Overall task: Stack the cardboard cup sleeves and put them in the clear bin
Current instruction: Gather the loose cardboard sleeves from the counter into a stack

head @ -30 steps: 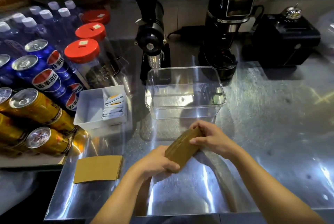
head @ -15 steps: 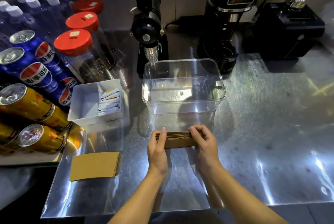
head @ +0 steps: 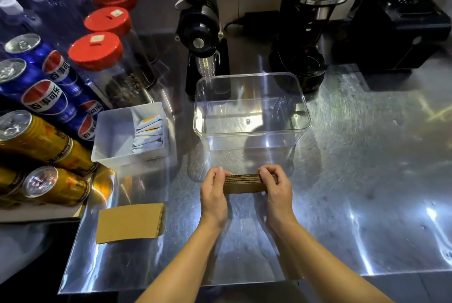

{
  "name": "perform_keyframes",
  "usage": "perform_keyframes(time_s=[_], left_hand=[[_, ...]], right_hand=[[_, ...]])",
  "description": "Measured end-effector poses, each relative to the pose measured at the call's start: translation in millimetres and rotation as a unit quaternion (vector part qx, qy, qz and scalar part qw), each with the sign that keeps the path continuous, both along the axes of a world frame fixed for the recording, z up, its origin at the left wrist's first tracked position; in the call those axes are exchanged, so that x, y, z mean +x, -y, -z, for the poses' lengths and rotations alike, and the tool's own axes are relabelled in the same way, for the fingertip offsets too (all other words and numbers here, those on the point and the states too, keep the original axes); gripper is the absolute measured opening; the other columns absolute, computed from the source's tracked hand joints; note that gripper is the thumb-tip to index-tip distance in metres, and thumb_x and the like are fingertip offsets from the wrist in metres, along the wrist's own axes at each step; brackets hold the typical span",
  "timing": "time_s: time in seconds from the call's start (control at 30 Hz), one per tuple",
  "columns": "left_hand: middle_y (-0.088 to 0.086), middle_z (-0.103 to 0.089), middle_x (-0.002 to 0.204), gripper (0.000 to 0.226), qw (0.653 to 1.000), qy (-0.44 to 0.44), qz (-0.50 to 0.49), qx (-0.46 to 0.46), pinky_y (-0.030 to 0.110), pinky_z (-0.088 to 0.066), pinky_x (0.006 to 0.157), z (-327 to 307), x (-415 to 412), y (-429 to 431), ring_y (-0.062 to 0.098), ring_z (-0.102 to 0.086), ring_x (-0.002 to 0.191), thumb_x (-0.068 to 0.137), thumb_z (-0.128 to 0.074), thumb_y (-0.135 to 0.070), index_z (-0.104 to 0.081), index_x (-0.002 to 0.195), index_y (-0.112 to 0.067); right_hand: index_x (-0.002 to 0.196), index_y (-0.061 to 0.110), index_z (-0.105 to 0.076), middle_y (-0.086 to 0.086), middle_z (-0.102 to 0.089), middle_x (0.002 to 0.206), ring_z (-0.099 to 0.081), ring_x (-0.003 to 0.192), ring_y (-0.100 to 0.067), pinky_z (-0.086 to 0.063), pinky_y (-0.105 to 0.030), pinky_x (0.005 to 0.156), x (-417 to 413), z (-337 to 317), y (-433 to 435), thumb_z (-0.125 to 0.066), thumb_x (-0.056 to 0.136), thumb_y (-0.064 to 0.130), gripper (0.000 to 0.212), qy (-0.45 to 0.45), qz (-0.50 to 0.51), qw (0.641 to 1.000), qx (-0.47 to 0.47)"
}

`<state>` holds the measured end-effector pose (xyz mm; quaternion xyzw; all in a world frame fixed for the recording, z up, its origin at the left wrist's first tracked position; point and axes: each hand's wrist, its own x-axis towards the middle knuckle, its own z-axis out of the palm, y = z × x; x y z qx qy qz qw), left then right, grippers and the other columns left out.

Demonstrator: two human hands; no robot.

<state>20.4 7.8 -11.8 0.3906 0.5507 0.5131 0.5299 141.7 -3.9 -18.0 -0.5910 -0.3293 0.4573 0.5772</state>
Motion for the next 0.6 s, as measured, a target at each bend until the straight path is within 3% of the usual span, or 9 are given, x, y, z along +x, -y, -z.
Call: perform_keyframes(time_s=[0.13,0.2,0.3,0.4,0.53,0.6], left_hand=[[-0.005,-0.060,0.075,0.013,0.998,0.014,0.058,-0.014,0.048,-0.044,0.077,-1.5,-9.6,3.7,0.023,-0.055,0.077,0.076,-0.065,-0.037,-0.062,0.079,-0.025],[0.007,-0.062,0.094,0.035,0.994,-0.006,0.113,-0.013,0.054,-0.049,0.089,1.9,-20.7,9.8,0.033,-0.059,0.093,0.068,-0.074,-0.032,-0.059,0.098,-0.022],[0.003,-0.063,0.099,0.040,0.983,-0.124,0.126,0.041,0.026,-0.050,0.087,3.0,-34.6,15.7,0.014,-0.061,0.094,0.070,-0.074,-0.020,-0.057,0.105,-0.026],[0.008,-0.063,0.097,0.033,0.979,-0.162,0.100,0.068,0.011,-0.045,0.079,0.8,-38.3,15.9,0.000,-0.060,0.087,0.077,-0.069,0.000,-0.060,0.097,-0.025],[0.016,-0.062,0.096,0.026,0.983,-0.149,0.090,0.053,0.009,-0.045,0.075,-2.7,-35.8,15.3,-0.002,-0.060,0.078,0.078,-0.067,0.003,-0.063,0.092,-0.018],[0.014,-0.065,0.094,0.028,0.987,-0.127,0.091,0.043,0.016,-0.049,0.080,-2.1,-35.9,13.8,0.005,-0.063,0.082,0.078,-0.068,0.002,-0.064,0.090,-0.023]], right_hand=[[0.073,0.021,-0.057,0.006,-0.051,0.067,-0.048,0.065,-0.005,-0.039,-0.026,0.066,0.5,0.8,0.0,-0.053,0.090,0.017,0.017,0.005,-0.004,1.000,-0.002],[0.073,0.021,-0.057,0.008,-0.052,0.065,-0.048,0.064,-0.007,-0.039,-0.027,0.066,1.8,0.4,0.7,-0.053,0.090,0.017,0.018,0.010,-0.016,1.000,0.001],[0.072,0.023,-0.057,0.010,-0.051,0.064,-0.047,0.064,-0.008,-0.038,-0.026,0.065,3.8,0.1,1.9,-0.053,0.090,0.018,0.019,0.021,-0.030,0.999,0.004],[0.073,0.022,-0.058,0.008,-0.051,0.066,-0.047,0.066,-0.009,-0.037,-0.028,0.066,5.6,-0.4,2.7,-0.054,0.088,0.024,0.016,0.021,-0.038,0.999,0.009],[0.081,0.023,-0.059,0.003,-0.056,0.076,-0.053,0.074,-0.012,-0.042,-0.030,0.072,7.4,-1.9,4.0,-0.058,0.085,0.030,0.007,0.013,-0.061,0.998,0.015],[0.093,0.028,-0.059,0.003,-0.060,0.091,-0.058,0.084,-0.010,-0.045,-0.026,0.078,10.8,-0.9,7.4,-0.060,0.079,0.039,0.018,0.018,-0.081,0.997,0.009]])
